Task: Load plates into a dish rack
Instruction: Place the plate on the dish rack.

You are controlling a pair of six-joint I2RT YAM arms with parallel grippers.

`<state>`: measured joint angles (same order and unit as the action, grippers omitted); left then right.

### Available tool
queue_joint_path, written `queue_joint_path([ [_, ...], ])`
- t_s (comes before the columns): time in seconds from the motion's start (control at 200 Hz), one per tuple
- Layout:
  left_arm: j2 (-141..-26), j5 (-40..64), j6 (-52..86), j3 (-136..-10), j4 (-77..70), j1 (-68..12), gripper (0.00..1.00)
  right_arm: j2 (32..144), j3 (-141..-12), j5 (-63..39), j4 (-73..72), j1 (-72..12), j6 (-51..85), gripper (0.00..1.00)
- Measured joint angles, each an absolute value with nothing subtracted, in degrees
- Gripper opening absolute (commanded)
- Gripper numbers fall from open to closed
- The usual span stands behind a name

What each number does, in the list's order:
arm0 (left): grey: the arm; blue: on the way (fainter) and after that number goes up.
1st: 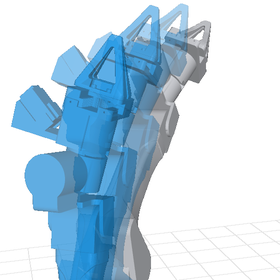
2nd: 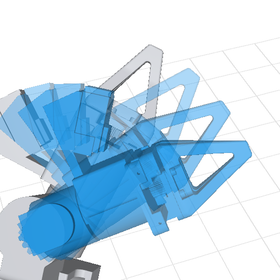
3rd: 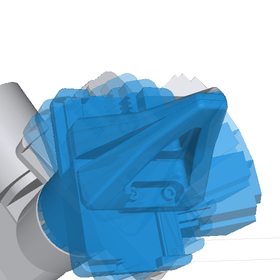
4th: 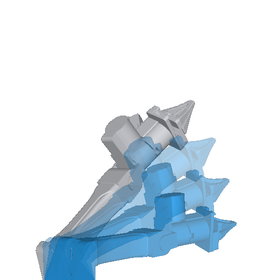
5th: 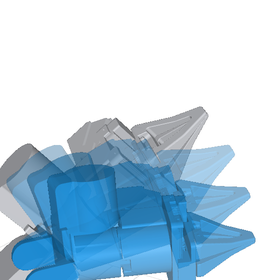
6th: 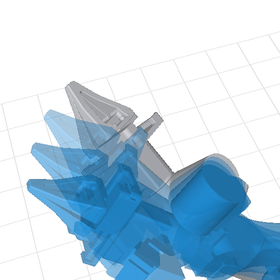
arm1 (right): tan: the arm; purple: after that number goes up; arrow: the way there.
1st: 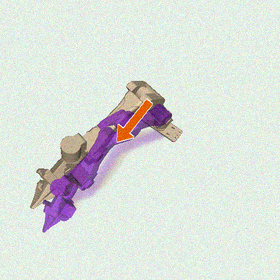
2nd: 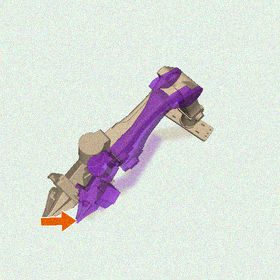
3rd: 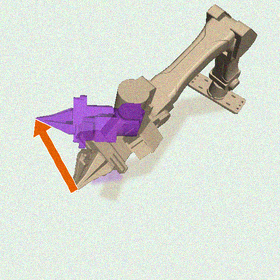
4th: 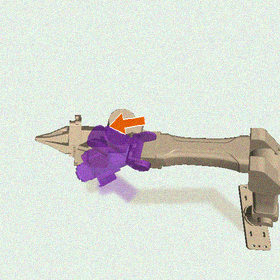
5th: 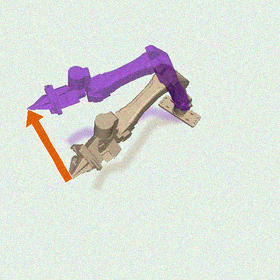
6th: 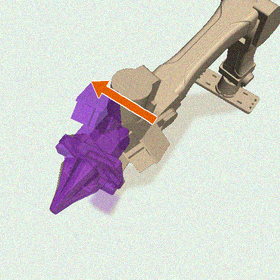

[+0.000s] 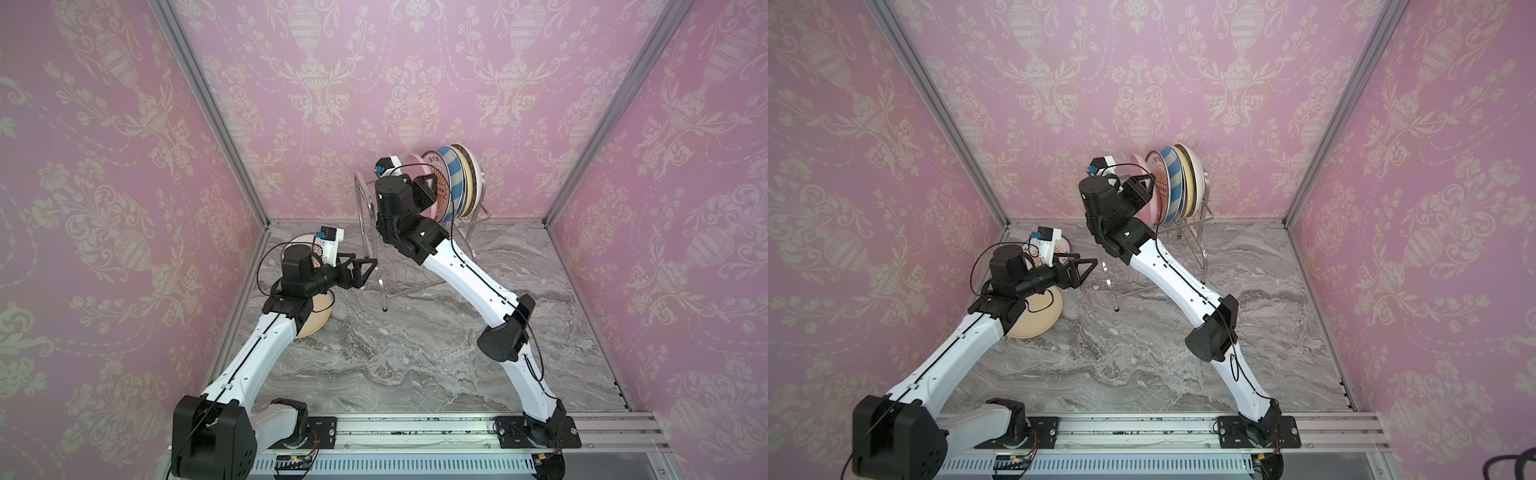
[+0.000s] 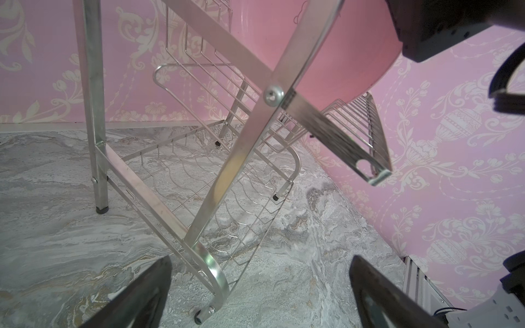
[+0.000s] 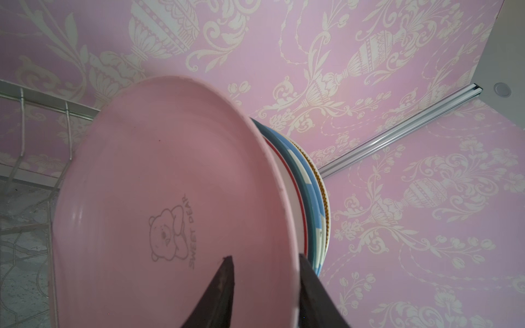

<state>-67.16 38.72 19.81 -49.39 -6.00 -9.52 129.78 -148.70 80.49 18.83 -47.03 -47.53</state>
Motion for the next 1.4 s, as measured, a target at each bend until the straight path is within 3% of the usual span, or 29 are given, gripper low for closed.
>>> queue_joint_path([
  [0.11,-67.2,38.7,19.7,-50.0,-5.5,-9.6,0.99,129.3,-148.7,79.9,20.7,-47.0,-45.8,0.41],
  [0.375,-67.2,38.6,18.4,-52.2,-2.8,-9.6,0.99,127.2,-149.2,78.2,23.4,-47.2,-44.3,0.61],
  [0.666,-67.2,33.4,17.3,-54.7,3.1,-9.6,0.99,121.7,-149.2,76.8,23.7,-48.8,-43.9,0.74],
  [1.011,-65.6,24.7,15.5,-59.3,10.5,-9.1,0.99,110.0,-148.5,70.2,33.5,-50.9,-34.0,0.79],
  [1.401,-65.0,22.4,15.5,-61.0,14.4,-8.8,0.99,111.1,-150.6,58.6,48.5,-49.9,-19.6,0.8],
])
